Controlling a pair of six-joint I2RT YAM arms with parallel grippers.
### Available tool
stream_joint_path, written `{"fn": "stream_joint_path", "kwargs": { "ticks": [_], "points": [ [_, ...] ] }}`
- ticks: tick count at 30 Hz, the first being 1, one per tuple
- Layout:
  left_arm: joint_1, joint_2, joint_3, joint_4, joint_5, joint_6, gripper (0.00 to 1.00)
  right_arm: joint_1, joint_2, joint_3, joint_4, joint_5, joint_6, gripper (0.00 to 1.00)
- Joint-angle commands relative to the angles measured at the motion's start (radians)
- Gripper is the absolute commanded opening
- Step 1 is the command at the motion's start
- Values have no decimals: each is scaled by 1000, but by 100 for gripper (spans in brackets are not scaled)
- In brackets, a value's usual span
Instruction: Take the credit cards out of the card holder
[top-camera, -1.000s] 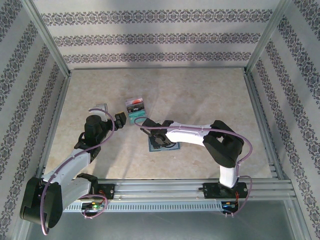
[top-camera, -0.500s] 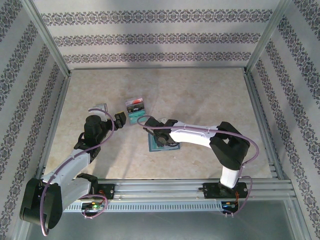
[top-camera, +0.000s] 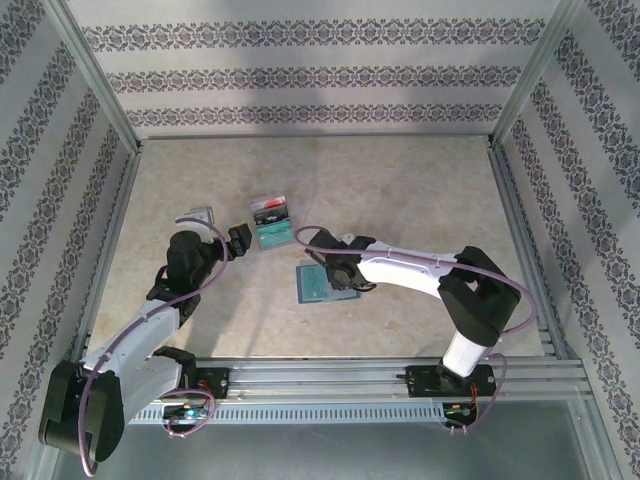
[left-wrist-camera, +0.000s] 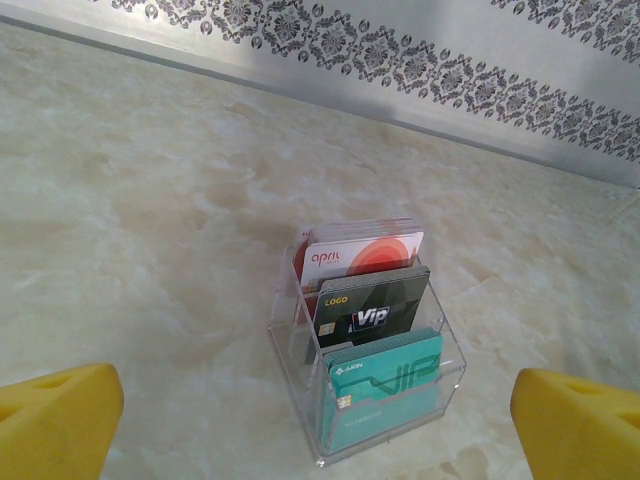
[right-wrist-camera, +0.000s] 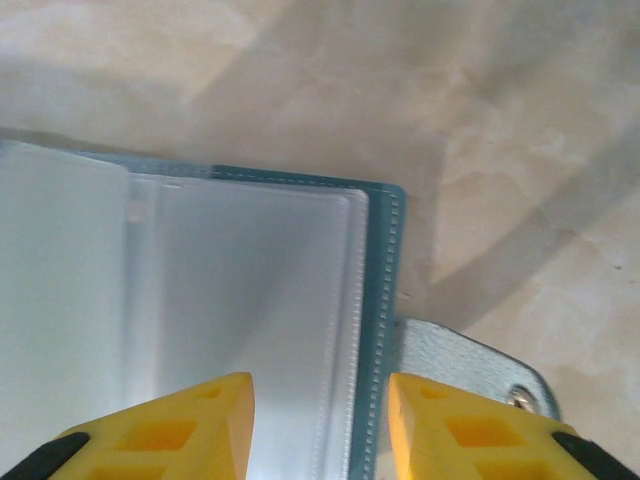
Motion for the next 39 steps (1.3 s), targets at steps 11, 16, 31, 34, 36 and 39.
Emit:
{"fn": "stream_joint_path", "kwargs": {
  "ticks": [11,16,31,34,36,39],
  "points": [
    [-10,-19,12,-58,-9,16,99,-19,-93,-41,-8,17,1,37],
    [-11,-20,15,-55,-16,11,99,50,-54,38,-8,5,-14,31],
    [-10,-10,11,-55,-7,7,99,145,192,215,22,-103,-45,39],
    [-10,-10,9,-55,-8,9,99,146,210,215,20,-105,-48,44],
    [-10,-10,9,-55,-7,8,99,144,217,212,21,-108,-45,46],
    [-11,-10,9,-55,-5,7,99,142,225,206,29,-123,-41,48]
  ]
}}
